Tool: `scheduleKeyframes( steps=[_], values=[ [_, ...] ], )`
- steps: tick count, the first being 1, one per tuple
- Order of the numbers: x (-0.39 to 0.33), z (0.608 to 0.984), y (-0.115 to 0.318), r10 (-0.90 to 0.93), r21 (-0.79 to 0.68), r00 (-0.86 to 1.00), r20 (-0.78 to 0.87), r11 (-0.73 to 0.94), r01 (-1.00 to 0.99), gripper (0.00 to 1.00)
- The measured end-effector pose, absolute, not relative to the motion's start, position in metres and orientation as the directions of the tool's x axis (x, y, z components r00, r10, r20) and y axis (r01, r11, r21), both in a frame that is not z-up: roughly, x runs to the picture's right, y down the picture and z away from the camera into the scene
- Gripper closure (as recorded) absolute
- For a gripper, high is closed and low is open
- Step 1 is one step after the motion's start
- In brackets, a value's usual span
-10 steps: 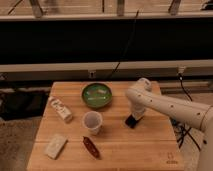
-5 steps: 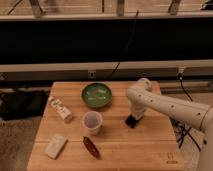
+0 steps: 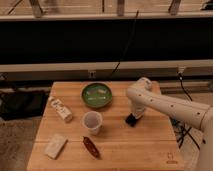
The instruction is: Push the eraser across the table
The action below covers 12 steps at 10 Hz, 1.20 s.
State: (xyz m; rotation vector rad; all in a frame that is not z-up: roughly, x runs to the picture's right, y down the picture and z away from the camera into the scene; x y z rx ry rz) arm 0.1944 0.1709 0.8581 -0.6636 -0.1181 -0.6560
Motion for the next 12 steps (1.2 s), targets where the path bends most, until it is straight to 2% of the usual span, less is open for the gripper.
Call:
scheduleKeyframes(
  steps=[12],
  values=[
    [0.200,0.887,0.131,-0.565,-0.501,0.780,0.270,0.609,0.615,0.98]
  ],
)
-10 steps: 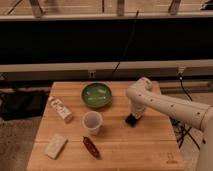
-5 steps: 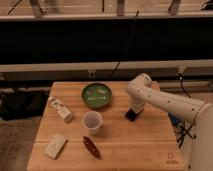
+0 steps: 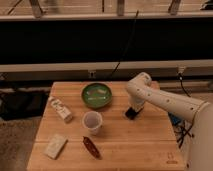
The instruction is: Push the eraser across the table
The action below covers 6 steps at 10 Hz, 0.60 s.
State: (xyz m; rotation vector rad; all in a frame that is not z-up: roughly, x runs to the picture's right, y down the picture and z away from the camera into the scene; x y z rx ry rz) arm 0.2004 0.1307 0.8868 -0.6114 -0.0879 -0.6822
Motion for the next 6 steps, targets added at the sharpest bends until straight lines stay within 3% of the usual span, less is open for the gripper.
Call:
scheduleKeyframes(
  steps=[6],
  values=[
    [0.207,0.902,0.119,-0.580,-0.508,0.774,0.253,0.601,0.617,0.98]
  ],
)
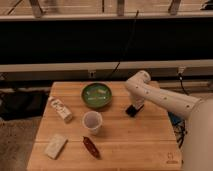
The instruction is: Push the eraser across the table
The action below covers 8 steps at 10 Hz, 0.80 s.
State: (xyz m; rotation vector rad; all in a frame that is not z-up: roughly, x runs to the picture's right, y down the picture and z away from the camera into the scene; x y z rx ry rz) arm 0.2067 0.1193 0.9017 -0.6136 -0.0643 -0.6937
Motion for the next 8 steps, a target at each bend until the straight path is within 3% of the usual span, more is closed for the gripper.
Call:
scheduleKeyframes(
  steps=[8],
  values=[
    [0.216,0.912,0.106,-0.584,-0.505,0.777,0.236,0.609,0.611,0.98]
  ],
)
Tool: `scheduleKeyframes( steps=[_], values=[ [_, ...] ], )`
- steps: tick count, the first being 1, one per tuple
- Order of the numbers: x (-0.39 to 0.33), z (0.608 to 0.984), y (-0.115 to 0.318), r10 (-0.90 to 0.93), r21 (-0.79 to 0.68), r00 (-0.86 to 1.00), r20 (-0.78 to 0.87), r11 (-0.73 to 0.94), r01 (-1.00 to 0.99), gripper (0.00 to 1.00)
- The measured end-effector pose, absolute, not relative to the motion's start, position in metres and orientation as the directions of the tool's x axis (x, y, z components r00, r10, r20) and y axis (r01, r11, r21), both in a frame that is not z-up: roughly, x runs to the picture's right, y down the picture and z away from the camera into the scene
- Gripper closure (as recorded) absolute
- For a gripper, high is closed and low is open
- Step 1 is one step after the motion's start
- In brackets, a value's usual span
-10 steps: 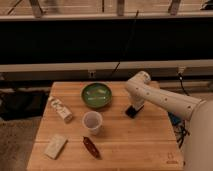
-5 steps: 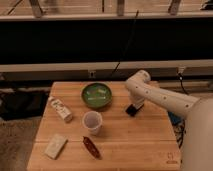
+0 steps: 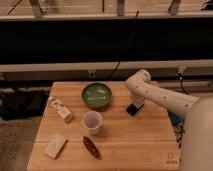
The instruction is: Push the eraser across the table
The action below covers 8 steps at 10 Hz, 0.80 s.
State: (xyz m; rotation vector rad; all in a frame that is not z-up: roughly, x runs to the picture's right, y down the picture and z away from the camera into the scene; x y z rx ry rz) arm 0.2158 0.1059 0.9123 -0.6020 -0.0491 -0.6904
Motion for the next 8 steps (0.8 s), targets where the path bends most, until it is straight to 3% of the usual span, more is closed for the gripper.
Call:
scheduleKeyframes(
  steps=[8],
  values=[
    [0.220,0.929,0.084,-0.597,-0.493,0.770,0.227,0.612,0.619,0.98]
  ],
)
